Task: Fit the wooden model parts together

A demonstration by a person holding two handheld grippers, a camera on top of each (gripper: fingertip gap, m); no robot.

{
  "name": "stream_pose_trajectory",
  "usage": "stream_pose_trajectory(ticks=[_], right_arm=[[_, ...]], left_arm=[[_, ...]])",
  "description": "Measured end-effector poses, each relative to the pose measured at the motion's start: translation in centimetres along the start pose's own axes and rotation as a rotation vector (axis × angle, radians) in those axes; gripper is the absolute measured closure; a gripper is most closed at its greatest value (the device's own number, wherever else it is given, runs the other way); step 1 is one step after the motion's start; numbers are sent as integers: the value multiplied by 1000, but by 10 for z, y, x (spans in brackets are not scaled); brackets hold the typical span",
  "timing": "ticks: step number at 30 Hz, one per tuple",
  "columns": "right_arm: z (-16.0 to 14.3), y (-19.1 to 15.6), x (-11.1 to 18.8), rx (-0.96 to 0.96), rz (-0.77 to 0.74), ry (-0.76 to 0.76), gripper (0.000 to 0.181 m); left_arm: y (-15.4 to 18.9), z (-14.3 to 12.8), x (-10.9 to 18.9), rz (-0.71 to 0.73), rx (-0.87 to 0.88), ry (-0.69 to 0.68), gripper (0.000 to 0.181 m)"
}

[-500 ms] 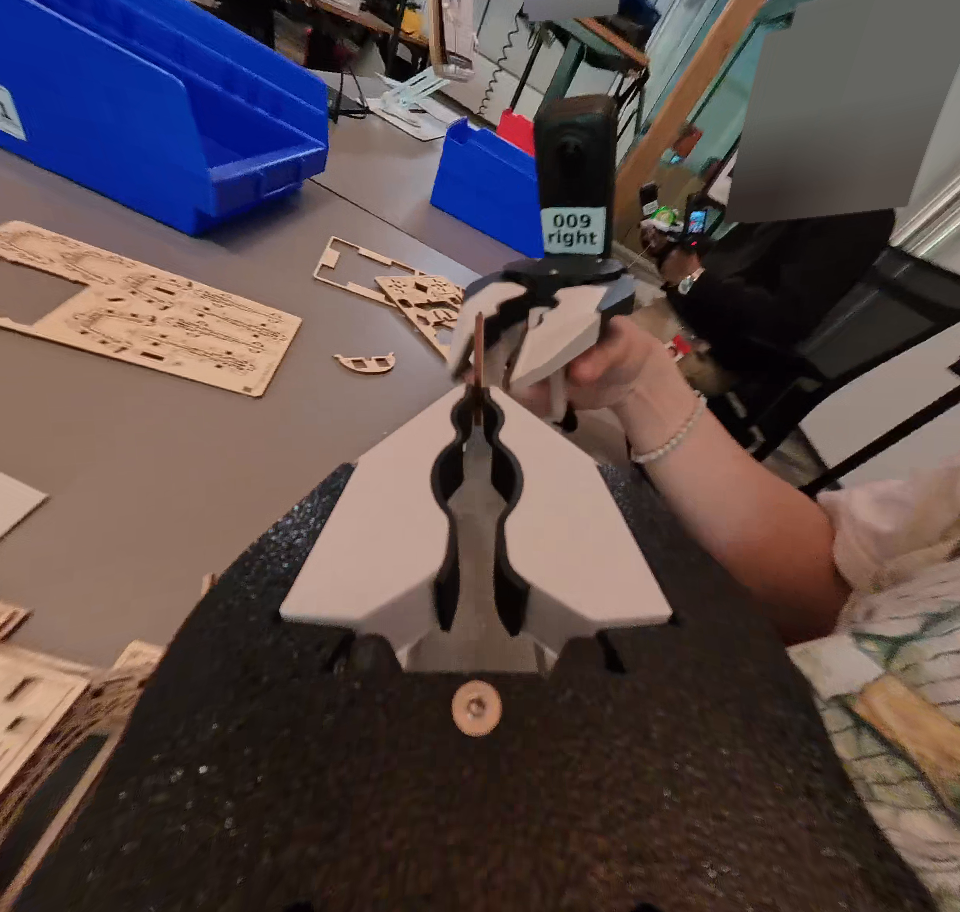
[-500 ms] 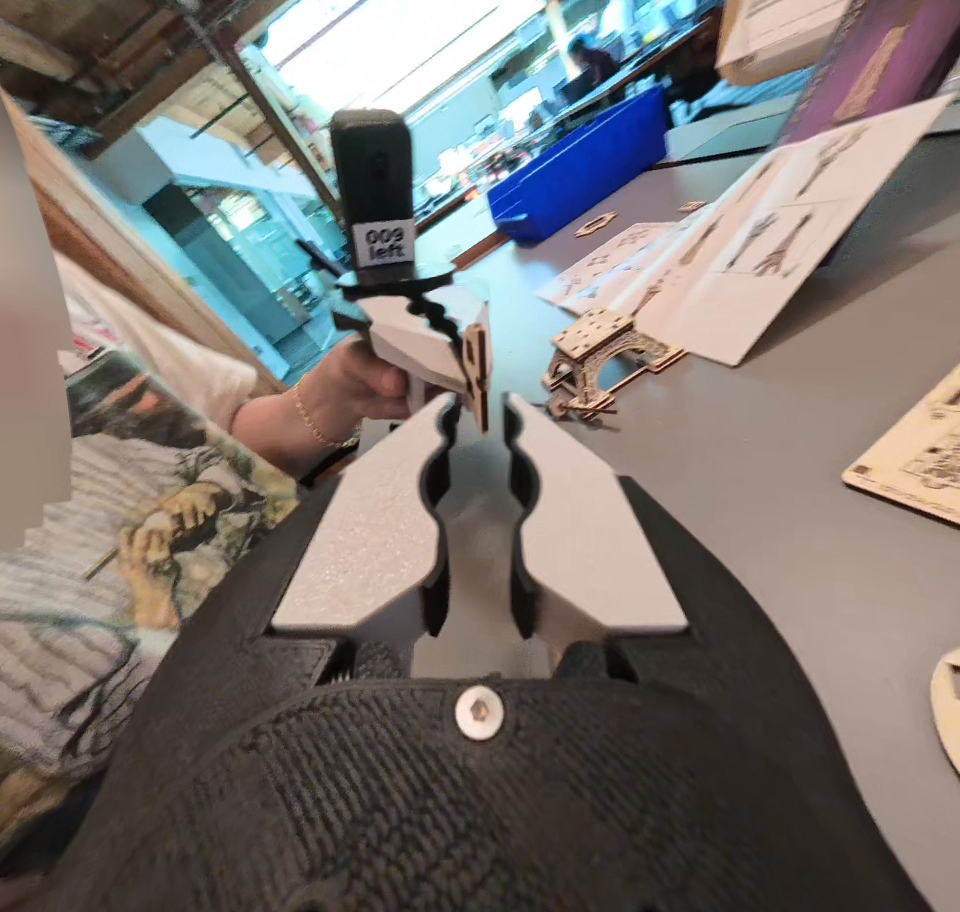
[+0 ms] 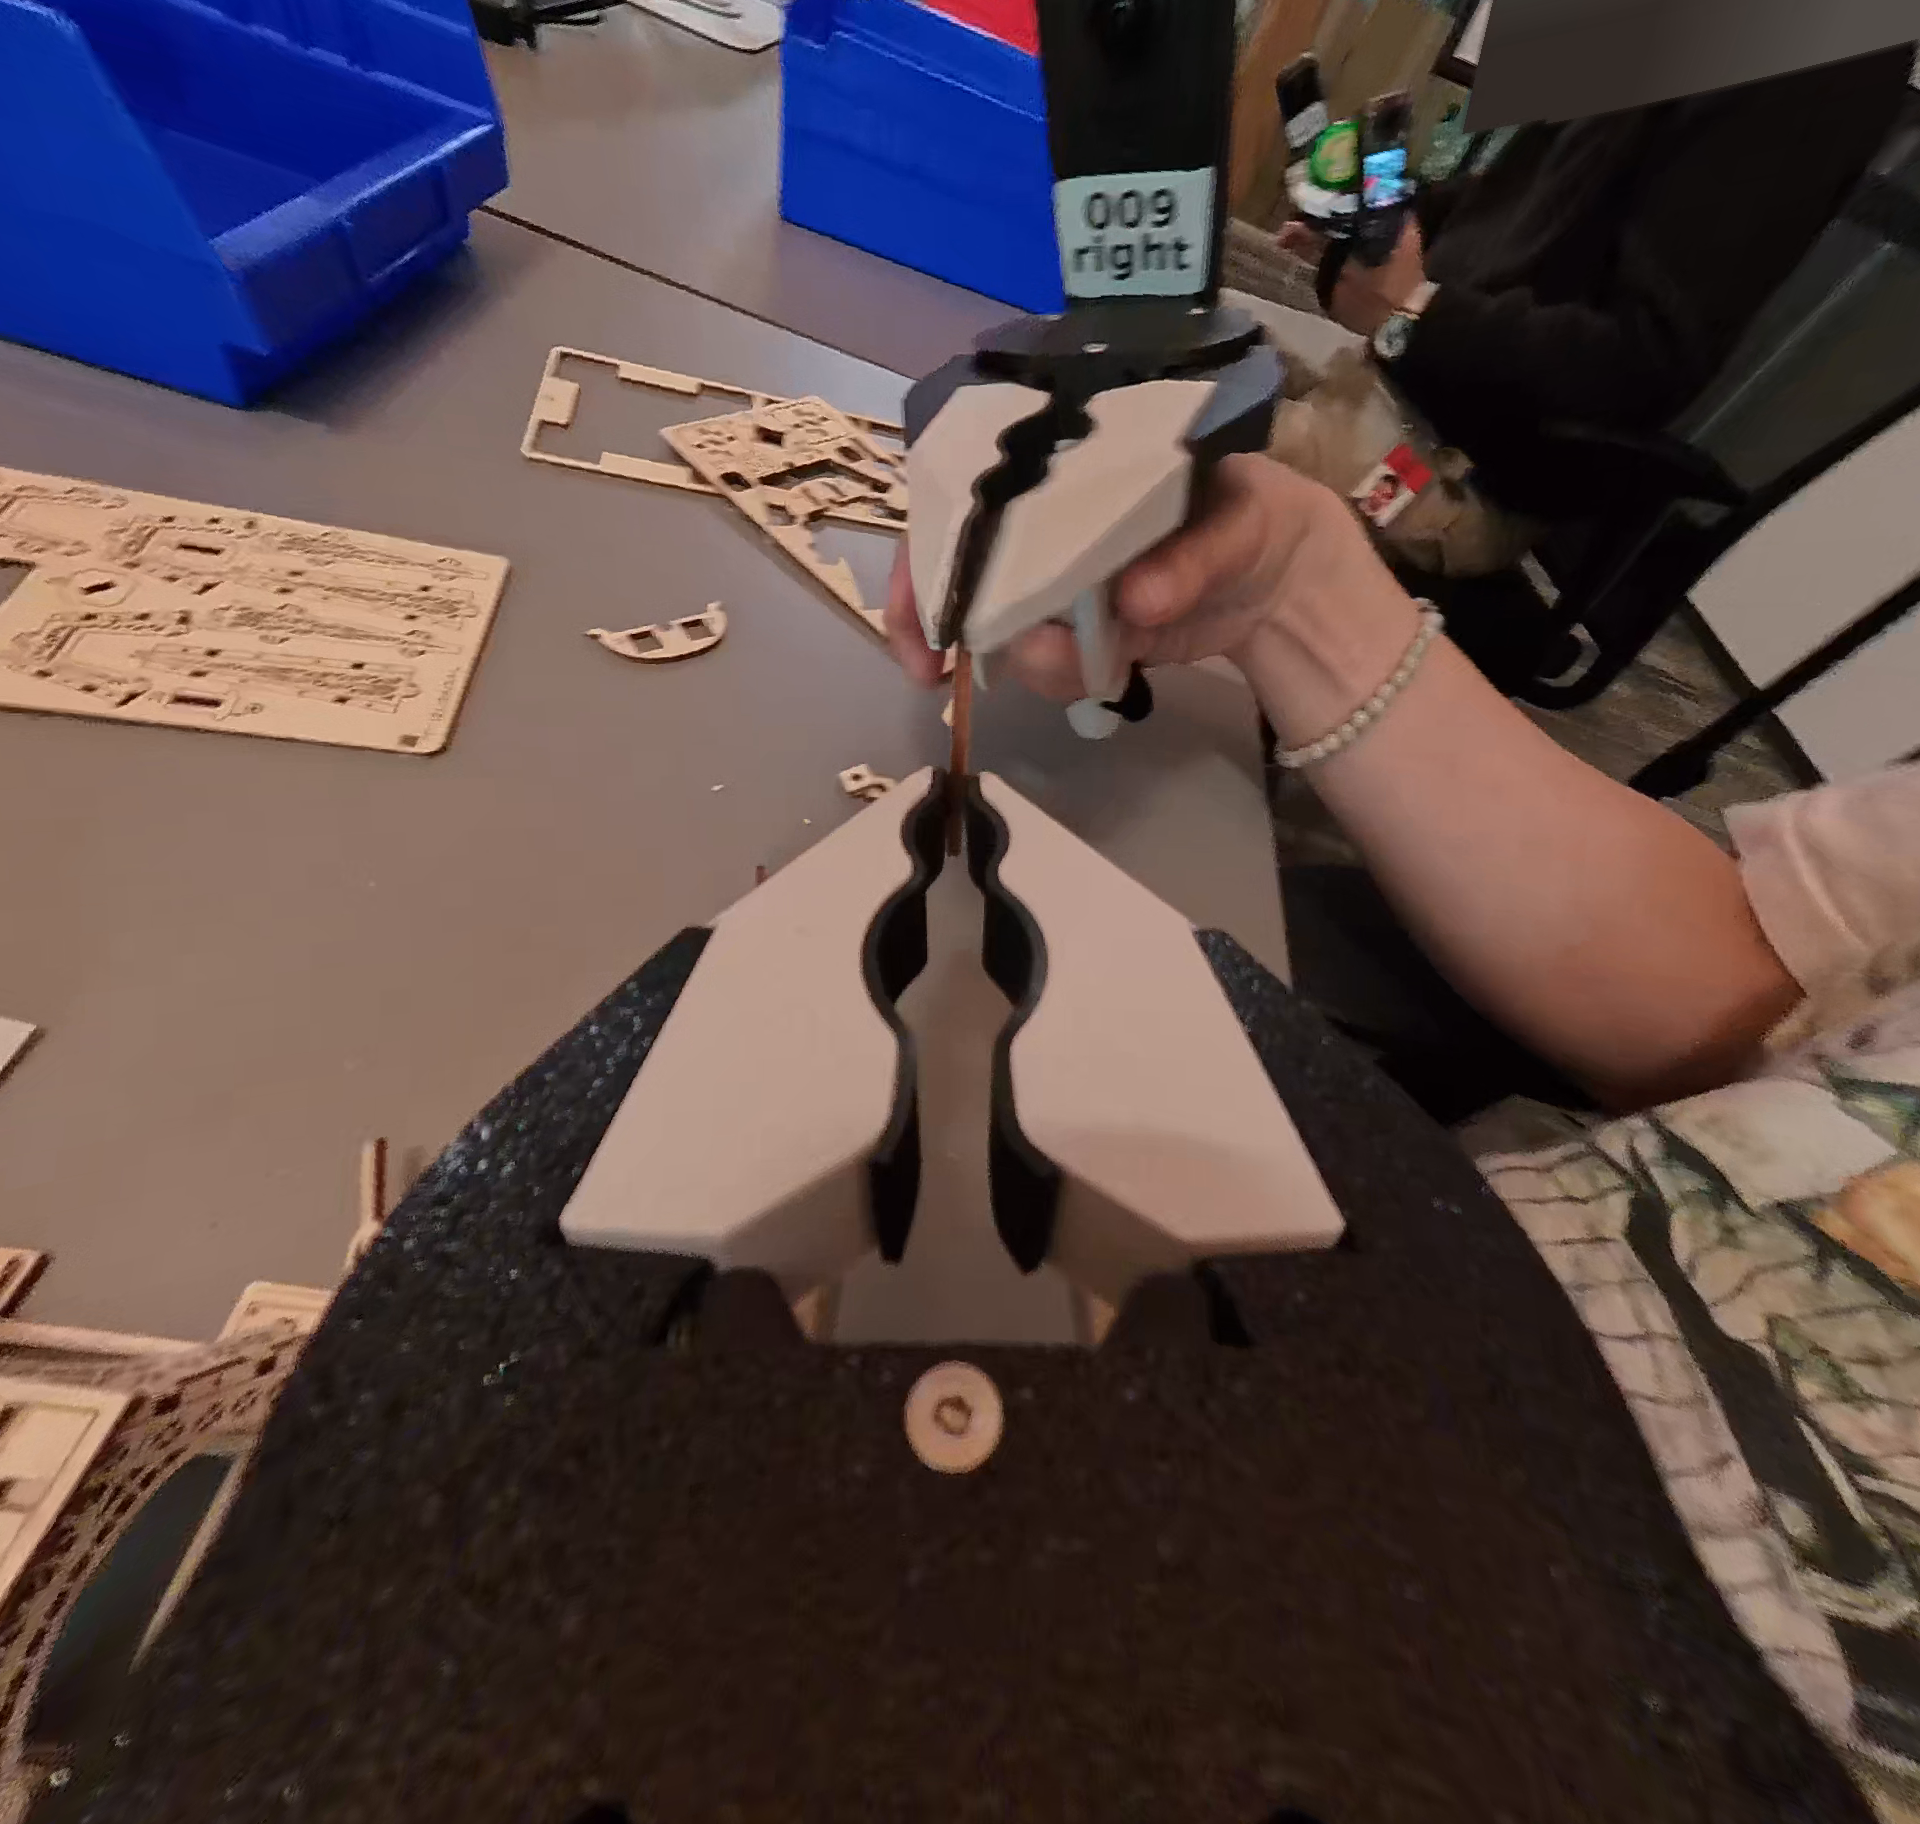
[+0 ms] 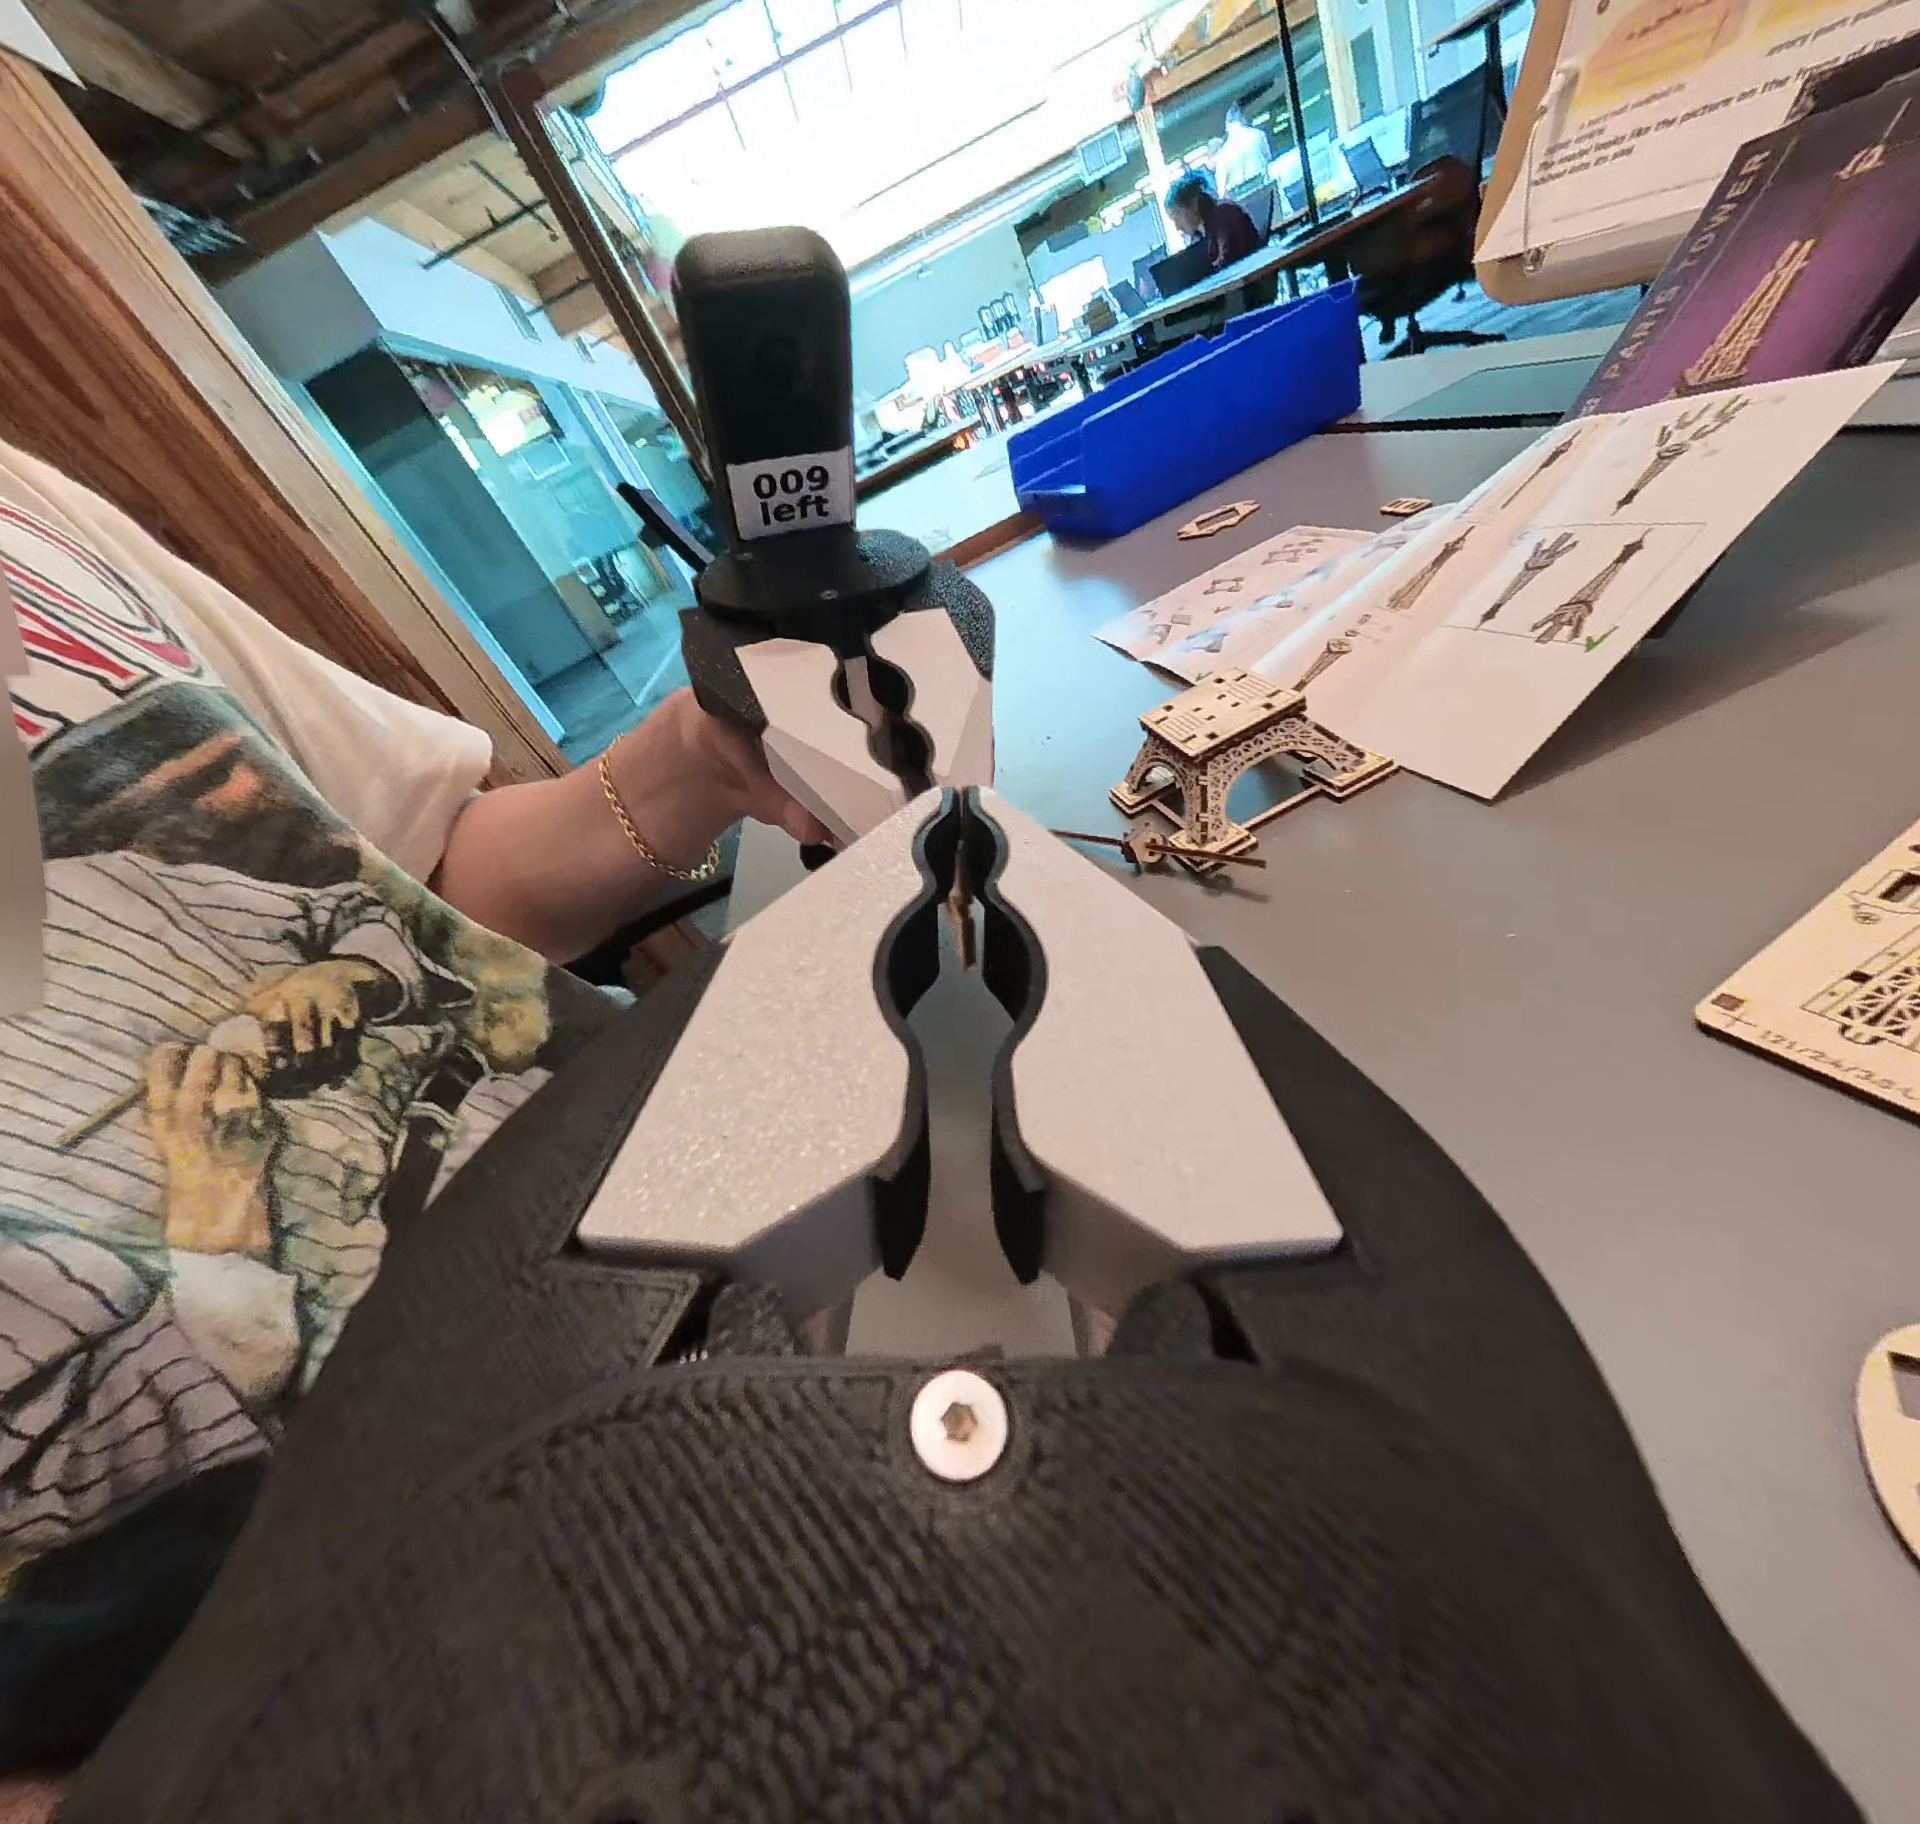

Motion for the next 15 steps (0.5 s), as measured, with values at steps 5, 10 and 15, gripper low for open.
stream_pose_trajectory(ticks=[5, 10, 15], right_arm=[[-1, 8, 2, 35, -20, -13, 174], [-8, 20, 5, 49, -94, -34, 156], [-2, 19, 4, 27, -47, 25, 181]], left_arm=[[-5, -2, -7, 4, 58, 22, 181], [-11, -1, -12, 11, 91, 38, 181], [-17, 4, -15, 38, 98, 68, 179]])
Point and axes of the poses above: each gripper's, where its closed fingertips meet, x back along the fingers, z out of its top, y = z × x across the jaws, the point moved 7 cm from there along x, back along the fingers, and after that the axes turned 14 degrees about y, right-handed, at the moved point
